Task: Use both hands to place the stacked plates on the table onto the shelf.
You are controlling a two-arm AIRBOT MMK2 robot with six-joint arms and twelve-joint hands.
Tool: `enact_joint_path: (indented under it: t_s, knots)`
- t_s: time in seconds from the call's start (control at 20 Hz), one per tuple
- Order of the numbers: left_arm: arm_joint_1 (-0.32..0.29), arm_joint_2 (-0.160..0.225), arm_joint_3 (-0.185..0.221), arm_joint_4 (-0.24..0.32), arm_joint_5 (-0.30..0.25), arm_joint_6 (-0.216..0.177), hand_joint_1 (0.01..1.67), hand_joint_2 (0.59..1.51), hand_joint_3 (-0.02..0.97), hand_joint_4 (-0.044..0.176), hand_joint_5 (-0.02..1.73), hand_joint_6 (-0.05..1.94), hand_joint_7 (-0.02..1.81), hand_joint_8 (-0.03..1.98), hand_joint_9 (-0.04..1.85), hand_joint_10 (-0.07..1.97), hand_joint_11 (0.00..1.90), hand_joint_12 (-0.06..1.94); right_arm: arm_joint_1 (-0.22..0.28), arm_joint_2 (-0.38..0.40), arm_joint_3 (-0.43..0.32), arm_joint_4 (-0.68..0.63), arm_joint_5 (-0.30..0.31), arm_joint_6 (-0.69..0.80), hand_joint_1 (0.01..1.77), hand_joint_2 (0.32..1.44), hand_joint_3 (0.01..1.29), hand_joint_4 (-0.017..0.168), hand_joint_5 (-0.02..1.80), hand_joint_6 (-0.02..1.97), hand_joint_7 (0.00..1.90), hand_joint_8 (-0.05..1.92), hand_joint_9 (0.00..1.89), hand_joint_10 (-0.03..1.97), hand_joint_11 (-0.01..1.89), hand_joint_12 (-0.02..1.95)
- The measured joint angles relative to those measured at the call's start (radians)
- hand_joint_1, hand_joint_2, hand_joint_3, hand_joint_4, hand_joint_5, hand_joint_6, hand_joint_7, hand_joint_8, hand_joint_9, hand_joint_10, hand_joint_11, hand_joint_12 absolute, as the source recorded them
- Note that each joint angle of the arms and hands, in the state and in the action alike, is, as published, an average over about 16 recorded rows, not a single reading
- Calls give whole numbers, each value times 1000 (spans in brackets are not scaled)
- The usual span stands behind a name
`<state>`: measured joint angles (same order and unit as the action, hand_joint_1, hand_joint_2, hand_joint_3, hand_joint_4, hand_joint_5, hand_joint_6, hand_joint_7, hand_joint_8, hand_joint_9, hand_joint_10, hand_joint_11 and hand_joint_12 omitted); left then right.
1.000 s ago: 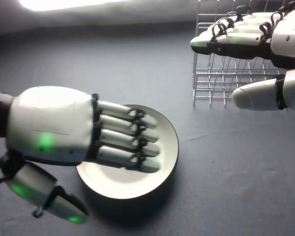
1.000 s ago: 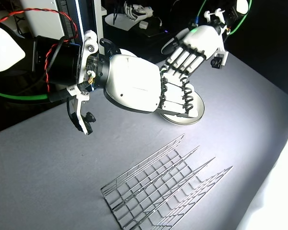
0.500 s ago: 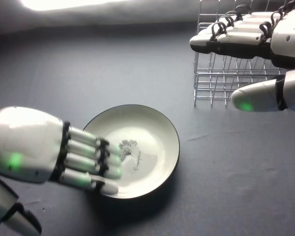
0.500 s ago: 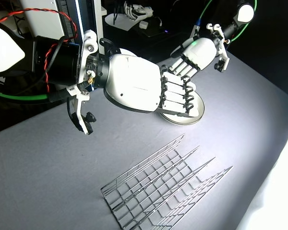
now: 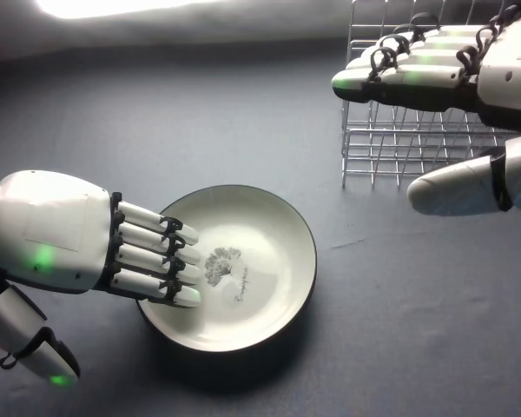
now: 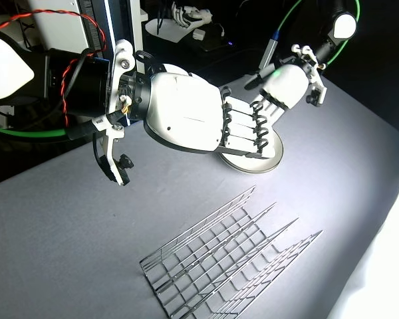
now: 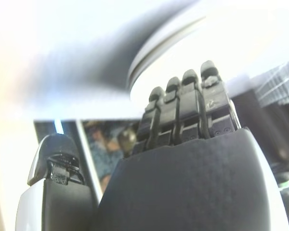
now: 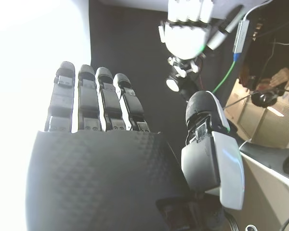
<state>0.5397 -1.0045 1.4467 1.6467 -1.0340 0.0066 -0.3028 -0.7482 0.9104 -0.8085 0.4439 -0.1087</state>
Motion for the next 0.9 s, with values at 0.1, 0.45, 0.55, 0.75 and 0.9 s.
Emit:
enact_joint_path:
  t_s: [0.1,0.45,0.55,0.75,0.9]
  knots:
    - [1,-9,18,6,5,-1,17,1128,19,0,14,-2,15,-6,17,-2,21,4,-1,0,0,-4,5,0,18,1235,24,-2,14,26,13,7,13,17,21,-2]
    - [8,-23,65,17,5,7,16,1119,19,-1,16,-7,17,-6,17,-2,20,-1,-3,0,0,-12,18,-1,18,1221,24,-2,14,26,13,7,13,18,21,-2]
    - [12,-25,74,20,1,11,16,1117,19,-1,14,-9,16,-6,17,-3,19,-4,-4,0,0,-12,19,-1,18,1221,24,-2,14,26,13,8,14,18,20,-2]
    - [25,-29,88,22,-5,21,16,1114,19,-3,9,-11,12,-7,17,-3,17,-10,-5,0,0,-12,21,0,18,1221,24,-2,15,26,13,8,15,18,21,-3]
    - [39,-33,93,16,-6,31,16,1115,19,-5,5,-13,6,-7,17,-4,15,-12,-7,0,0,-12,22,0,18,1221,24,-2,15,26,13,8,15,18,20,-3]
